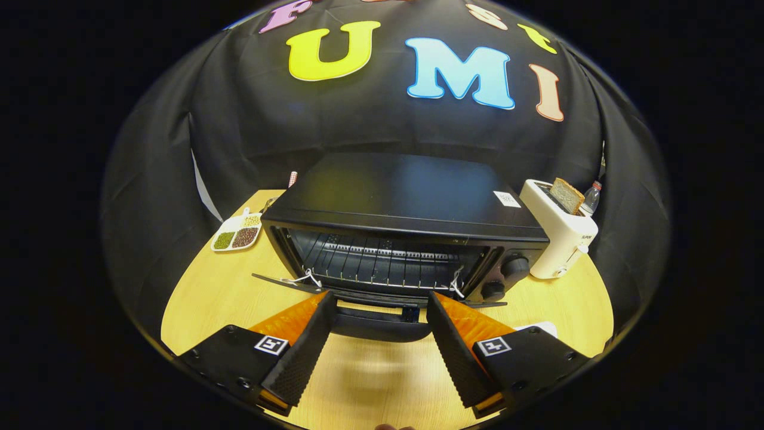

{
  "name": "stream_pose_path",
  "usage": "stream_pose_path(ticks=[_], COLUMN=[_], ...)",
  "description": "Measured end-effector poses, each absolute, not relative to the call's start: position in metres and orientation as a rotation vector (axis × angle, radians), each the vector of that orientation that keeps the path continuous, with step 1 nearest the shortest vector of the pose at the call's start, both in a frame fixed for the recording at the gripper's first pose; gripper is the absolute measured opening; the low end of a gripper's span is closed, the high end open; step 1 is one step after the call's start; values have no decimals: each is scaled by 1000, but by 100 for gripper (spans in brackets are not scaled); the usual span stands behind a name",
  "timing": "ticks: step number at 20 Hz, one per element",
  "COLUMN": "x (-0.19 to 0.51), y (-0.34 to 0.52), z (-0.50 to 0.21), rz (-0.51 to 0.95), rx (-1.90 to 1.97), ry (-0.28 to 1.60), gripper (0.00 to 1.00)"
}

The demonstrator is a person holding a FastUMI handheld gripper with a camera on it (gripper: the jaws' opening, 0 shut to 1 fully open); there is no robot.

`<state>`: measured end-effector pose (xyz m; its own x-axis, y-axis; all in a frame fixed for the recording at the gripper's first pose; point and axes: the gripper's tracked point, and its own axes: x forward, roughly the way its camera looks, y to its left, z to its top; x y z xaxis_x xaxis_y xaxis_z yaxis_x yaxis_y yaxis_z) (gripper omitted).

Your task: Open the toaster oven, put the food inside, and close the toaster oven door.

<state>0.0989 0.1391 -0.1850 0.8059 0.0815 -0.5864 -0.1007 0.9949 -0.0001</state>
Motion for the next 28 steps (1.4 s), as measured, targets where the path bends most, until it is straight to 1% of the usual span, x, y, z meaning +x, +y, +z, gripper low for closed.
stream_pose_path(ticks=[3,9,12,14,17,21,25,28], x=[91,65,39,26,24,15,8,5], y=[139,140,140,131,121,106,86,60], z=[-191,-217,-257,-282,-290,-285,-278,-271], rz=[124,137,158,147,146,160,170,138], rx=[-80,-37,18,87,73,57,39,30], ry=[621,717,887,995,995,995,989,971], gripper=[99,98,98,98,96,98,98,98])
